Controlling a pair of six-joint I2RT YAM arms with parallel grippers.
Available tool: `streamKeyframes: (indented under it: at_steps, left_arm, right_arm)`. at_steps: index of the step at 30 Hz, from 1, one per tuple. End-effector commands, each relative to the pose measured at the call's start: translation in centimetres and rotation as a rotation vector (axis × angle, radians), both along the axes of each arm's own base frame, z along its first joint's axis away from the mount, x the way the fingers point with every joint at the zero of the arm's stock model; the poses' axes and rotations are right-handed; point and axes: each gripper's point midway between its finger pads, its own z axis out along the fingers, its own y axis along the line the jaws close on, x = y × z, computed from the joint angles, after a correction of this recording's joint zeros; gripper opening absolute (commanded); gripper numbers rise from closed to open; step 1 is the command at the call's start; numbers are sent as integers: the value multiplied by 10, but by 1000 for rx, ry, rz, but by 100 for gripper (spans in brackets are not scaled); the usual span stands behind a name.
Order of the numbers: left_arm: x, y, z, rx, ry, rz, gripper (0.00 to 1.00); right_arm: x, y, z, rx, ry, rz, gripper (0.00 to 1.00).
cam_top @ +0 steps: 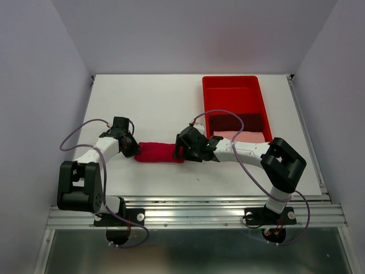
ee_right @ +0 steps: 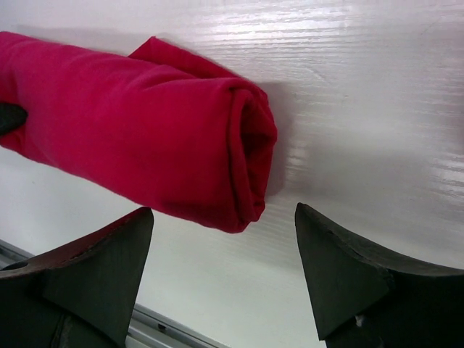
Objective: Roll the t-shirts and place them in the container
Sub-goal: Pick up the T-shirt from the center of the board.
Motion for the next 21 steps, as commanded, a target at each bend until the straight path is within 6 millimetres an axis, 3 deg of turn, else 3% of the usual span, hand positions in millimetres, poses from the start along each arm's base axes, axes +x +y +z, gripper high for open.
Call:
streamKeyframes:
  at_steps: [1,7,17,21]
  left_arm:
    - [5,7,5,34,-6,0,0]
    - [4,8,5,38,-6,-1,0]
    - [2,25,6,115,4,72,0]
    - [2,24,4,114,10,73,0]
  right_arm:
    - [15,9,6,27,-57,-58,82]
    - [17,14,7,55,-67,-56,72]
    - [27,4,-2,50,-60,-101,70]
    - [25,9,-2,74,-57,-76,72]
